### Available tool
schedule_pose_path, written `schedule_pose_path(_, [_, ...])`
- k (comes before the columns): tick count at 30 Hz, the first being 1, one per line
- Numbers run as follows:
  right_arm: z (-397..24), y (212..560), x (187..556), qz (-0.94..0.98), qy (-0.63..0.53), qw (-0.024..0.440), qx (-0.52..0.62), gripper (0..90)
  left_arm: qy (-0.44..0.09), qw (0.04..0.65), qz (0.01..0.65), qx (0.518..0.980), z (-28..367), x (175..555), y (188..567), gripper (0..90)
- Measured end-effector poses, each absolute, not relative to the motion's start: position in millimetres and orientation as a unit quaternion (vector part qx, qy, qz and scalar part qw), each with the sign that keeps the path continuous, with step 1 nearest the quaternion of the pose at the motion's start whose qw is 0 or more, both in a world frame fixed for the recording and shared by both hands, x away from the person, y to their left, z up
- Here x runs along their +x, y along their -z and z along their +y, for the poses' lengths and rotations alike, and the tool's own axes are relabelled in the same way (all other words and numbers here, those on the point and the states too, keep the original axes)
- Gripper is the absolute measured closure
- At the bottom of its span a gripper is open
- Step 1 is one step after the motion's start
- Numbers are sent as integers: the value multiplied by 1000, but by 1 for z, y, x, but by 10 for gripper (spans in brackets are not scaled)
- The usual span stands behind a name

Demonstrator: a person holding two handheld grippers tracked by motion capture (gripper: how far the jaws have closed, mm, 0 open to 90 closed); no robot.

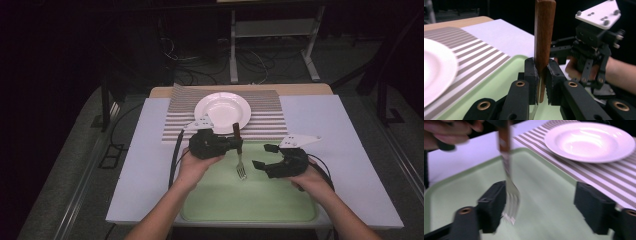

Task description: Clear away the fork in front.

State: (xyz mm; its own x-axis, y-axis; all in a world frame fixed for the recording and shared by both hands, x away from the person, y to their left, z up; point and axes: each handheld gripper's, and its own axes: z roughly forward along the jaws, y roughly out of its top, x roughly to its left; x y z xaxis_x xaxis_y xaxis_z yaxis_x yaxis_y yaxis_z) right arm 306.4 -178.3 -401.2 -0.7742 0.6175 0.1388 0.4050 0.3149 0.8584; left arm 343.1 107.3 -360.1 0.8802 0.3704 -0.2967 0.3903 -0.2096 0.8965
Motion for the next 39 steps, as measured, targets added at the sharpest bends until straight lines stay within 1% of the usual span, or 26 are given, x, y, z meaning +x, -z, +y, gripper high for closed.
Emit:
schedule_pose_path(1, [-181,403,307,803,-490,109,321,161,8,577,244,779,112,344,359,807])
schedule_pose_path(4, [-192,409,307,803,-480,130,329,142,10,578,246,778,126,345,357,806])
schedule_pose_path(8, [-207,412,305,795,-480,136,344,141,9,587,255,768,148,343,354,804])
schedule_pose_path(11, [-217,416,301,796,-471,147,350,141,8,585,255,770,162,341,350,803])
schedule_pose_path(17, [-234,425,292,797,-463,153,356,141,-5,576,263,774,188,334,347,802])
schedule_pose_path(22, [-246,430,284,797,-459,158,361,140,3,576,267,773,200,330,345,801])
schedule_pose_path(32, [-265,438,270,797,-449,163,370,142,9,552,271,789,219,312,347,800])
schedule_pose_path(39, [-269,437,270,790,-452,166,380,142,36,523,280,804,228,299,354,799])
